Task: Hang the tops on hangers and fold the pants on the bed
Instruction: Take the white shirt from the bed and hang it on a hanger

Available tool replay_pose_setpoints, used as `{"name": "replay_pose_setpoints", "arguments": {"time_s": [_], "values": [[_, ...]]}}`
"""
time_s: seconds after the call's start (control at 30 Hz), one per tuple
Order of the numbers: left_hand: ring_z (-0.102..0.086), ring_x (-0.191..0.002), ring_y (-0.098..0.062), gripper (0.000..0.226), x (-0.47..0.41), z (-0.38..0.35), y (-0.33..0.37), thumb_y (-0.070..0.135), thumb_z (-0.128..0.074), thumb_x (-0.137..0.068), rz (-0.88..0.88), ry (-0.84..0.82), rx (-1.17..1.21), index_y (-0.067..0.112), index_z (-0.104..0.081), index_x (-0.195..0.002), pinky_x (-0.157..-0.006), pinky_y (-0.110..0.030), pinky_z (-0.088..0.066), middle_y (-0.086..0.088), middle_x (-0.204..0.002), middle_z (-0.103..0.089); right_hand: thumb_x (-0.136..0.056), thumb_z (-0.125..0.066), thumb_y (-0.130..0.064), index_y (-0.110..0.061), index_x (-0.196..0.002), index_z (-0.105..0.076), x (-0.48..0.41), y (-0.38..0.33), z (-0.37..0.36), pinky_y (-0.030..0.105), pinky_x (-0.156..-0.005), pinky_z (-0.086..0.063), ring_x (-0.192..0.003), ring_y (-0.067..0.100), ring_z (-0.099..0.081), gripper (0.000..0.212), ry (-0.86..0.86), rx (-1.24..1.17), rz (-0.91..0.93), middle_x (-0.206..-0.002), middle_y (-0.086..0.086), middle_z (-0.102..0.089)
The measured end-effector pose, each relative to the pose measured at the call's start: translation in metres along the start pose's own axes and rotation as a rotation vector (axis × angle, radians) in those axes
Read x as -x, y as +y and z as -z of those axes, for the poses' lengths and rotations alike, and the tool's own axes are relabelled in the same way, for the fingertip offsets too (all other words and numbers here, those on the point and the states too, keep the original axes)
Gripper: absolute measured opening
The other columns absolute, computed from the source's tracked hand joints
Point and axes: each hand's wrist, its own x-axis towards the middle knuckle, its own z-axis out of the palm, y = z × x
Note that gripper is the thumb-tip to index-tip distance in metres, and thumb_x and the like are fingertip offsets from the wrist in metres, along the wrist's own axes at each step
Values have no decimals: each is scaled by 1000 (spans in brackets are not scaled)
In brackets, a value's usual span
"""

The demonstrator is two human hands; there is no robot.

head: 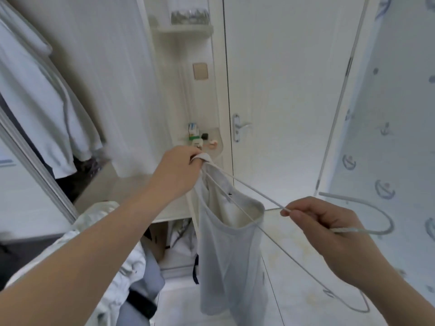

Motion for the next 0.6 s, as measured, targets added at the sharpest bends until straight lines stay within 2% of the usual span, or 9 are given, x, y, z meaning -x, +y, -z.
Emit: {"name": "replay_pose_setpoints", "arguments": {"time_s": [0.07, 0.1, 0.17, 0.3, 0.33, 0.43, 0.5, 0.6], "values": [[-55, -73, -10, 27, 12, -10, 3, 13, -47, -102, -26, -12, -7, 17, -72, -92, -63, -11, -38, 9, -76, -60, -80, -54, -55, -32, -88, -71, 12, 1, 8, 8, -45, -27, -43, 3, -37, 30, -30, 69, -12, -50, -8, -46], [-51, -71, -7, 25, 17, -14, 5, 14, -48, -102, -39, -14, -8, 17, -71, -93, -61, -10, -36, 8, -76, -60, -80, -53, -57, -33, -89, -71, 17, 2, 12, 10, -46, -29, -46, 3, -39, 32, -44, 111, -20, -54, -3, -49], [-51, -68, -6, 24, 25, -20, 12, 15, -49, -102, -66, -24, 4, 12, -71, -95, -60, -10, -36, 3, -76, -61, -84, -54, -57, -34, -90, -71, 23, 3, 19, 15, -48, -32, -50, 5, -43, 28, -59, 181, -43, -63, 5, -55], [-53, -66, -2, 24, 43, -26, 38, 16, -50, -102, -143, -105, 64, 13, -73, -98, -60, -9, -37, 10, -71, -60, -92, -60, -35, -34, -86, -71, 24, 10, 18, 15, -49, -35, -52, 4, -45, 12, -103, 176, -104, -61, -5, -56], [-54, -66, -1, 24, 49, -28, 47, 16, -50, -102, -165, -128, 78, 15, -73, -96, -60, -9, -37, 12, -72, -61, -93, -61, -33, -33, -85, -71, 22, 13, 13, 18, -50, -36, -53, 5, -46, 13, -122, 182, -122, -62, -4, -58], [-53, -64, 5, 29, 64, -34, 72, 16, -53, -100, -230, -202, 121, 27, -64, -75, -58, -10, -35, 19, -60, -55, -96, -63, -23, -22, -80, -70, 13, 26, -13, 32, -57, -40, -62, 24, -53, 17, -164, 200, -195, -68, 3, -64], [-52, -64, 3, 25, 72, -42, 81, 17, -54, -97, -235, -277, 98, 27, -65, -77, -57, -12, -33, 17, -61, -54, -95, -64, -13, -9, -71, -63, 11, 35, -33, 30, -52, -34, -53, 20, -42, 24, -146, 55, -273, -58, 2, -54], [-56, -76, -6, 25, 79, -49, 78, 38, -53, -98, -250, -365, -57, 25, -70, -85, -61, -20, -36, 12, -77, -61, -96, -58, -2, -12, -64, -59, 19, 47, -48, 19, -42, -22, -42, 11, -25, 33, -60, -357, -400, -48, -3, -36]]}}
